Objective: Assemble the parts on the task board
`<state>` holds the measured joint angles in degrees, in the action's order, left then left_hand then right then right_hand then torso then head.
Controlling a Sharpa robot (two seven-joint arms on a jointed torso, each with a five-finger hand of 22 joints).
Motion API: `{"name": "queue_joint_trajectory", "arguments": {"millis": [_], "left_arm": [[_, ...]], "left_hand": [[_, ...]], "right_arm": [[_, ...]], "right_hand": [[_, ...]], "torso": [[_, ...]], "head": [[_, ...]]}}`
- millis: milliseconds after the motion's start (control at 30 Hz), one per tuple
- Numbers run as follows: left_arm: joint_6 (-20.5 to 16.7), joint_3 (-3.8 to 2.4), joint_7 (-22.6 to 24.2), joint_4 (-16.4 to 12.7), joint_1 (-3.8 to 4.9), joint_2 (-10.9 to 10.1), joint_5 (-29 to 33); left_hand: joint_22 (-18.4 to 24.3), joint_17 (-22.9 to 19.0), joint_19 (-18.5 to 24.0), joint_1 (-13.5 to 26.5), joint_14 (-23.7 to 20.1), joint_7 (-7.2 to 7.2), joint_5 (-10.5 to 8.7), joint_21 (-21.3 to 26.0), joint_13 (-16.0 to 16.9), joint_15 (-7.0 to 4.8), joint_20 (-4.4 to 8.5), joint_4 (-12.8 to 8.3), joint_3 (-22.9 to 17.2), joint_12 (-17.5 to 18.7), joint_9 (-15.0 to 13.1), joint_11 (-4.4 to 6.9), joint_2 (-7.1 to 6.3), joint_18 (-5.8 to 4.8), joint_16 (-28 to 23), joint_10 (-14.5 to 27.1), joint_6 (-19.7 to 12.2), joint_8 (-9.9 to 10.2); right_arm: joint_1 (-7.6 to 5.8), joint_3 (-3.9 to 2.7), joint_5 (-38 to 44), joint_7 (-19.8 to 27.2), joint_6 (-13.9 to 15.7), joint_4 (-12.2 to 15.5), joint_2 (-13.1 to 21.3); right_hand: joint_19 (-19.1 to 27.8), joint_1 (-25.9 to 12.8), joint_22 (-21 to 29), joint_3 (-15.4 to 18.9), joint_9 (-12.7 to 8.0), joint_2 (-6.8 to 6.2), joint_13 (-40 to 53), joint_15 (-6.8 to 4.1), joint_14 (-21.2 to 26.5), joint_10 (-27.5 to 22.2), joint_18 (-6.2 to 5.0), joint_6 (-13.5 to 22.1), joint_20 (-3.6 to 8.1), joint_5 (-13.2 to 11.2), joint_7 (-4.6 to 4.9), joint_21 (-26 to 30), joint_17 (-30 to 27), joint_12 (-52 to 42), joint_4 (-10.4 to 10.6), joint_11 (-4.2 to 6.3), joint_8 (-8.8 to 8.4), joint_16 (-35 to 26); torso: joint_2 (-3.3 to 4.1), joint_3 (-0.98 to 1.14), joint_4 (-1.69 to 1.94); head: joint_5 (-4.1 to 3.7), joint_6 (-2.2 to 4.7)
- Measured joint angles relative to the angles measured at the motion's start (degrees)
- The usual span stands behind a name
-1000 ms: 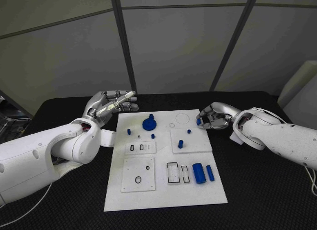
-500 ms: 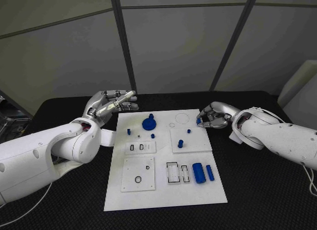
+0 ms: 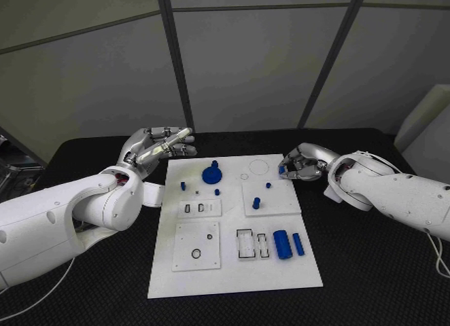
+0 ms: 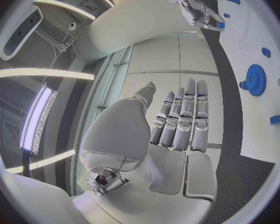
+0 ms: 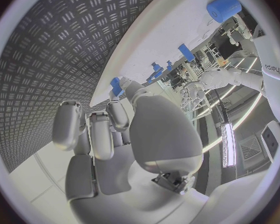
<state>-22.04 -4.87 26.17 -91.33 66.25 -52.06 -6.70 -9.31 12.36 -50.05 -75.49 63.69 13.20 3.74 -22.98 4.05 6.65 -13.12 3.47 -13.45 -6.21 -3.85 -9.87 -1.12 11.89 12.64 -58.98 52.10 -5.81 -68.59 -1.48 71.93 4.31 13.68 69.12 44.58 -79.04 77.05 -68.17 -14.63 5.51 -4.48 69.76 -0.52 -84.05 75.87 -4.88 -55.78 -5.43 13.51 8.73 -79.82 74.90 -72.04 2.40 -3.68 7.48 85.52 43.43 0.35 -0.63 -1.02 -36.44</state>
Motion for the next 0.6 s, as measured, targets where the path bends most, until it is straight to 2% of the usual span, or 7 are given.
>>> {"name": "queue_joint_trajectory", "arguments": {"millis": [167, 467, 600], "left_arm": [[0.02, 0.00, 0.00, -0.02, 0.00, -0.02, 0.00], [0.05, 0.00, 0.00, -0.02, 0.00, -0.04, 0.00], [0.07, 0.00, 0.00, -0.02, 0.00, -0.04, 0.00]], "left_hand": [[0.00, 0.00, 0.00, 0.00, 0.00, 0.00, 0.00, 0.00, 0.00, 0.00, 0.00, 0.00, 0.00, 0.00, 0.00, 0.00, 0.00, 0.00, 0.00, 0.00, 0.00, 0.00], [0.00, 0.00, 0.00, 0.00, 0.00, 0.00, 0.00, 0.00, 0.00, 0.00, 0.00, 0.00, 0.00, 0.00, 0.00, 0.00, 0.00, 0.00, 0.00, 0.00, 0.00, 0.00], [0.00, -0.01, 0.00, 0.00, 0.00, 0.00, 0.00, 0.00, 0.00, 0.00, 0.00, 0.00, 0.00, 0.00, 0.00, 0.00, 0.00, 0.00, 0.00, 0.00, 0.00, 0.00]], "right_arm": [[0.00, 0.00, 0.01, -0.09, 0.14, -0.01, -0.11], [0.00, 0.00, 0.01, -0.19, 0.84, -0.05, -0.24], [0.01, 0.00, -0.32, -0.20, 1.80, 0.65, -0.19]], "right_hand": [[0.00, 0.00, -0.07, 0.00, 0.00, 0.00, 0.01, 0.00, 0.00, 0.01, 0.00, -0.03, 0.00, -0.23, -0.03, 0.00, 0.00, 0.00, 0.00, 0.01, 0.07, 0.00], [-0.22, 0.63, -0.58, 0.00, 0.35, 0.61, 0.72, -0.27, 0.17, 0.69, 0.00, -2.33, 0.22, -0.24, -0.84, 0.00, 0.05, -0.54, 0.00, 0.69, 1.56, 0.00], [-0.53, 0.85, -0.99, 0.00, 0.58, 0.83, 1.09, -0.43, 0.01, 0.93, 0.00, -2.48, 0.53, 0.13, -0.99, -0.43, 0.04, -0.86, 0.00, 0.94, 1.61, 0.00]], "torso": [[0.00, 0.01, 0.00], [0.00, 0.04, 0.00], [0.00, 0.04, 0.00]], "head": [[0.01, -0.03], [0.01, -0.12], [0.12, -0.18]]}}
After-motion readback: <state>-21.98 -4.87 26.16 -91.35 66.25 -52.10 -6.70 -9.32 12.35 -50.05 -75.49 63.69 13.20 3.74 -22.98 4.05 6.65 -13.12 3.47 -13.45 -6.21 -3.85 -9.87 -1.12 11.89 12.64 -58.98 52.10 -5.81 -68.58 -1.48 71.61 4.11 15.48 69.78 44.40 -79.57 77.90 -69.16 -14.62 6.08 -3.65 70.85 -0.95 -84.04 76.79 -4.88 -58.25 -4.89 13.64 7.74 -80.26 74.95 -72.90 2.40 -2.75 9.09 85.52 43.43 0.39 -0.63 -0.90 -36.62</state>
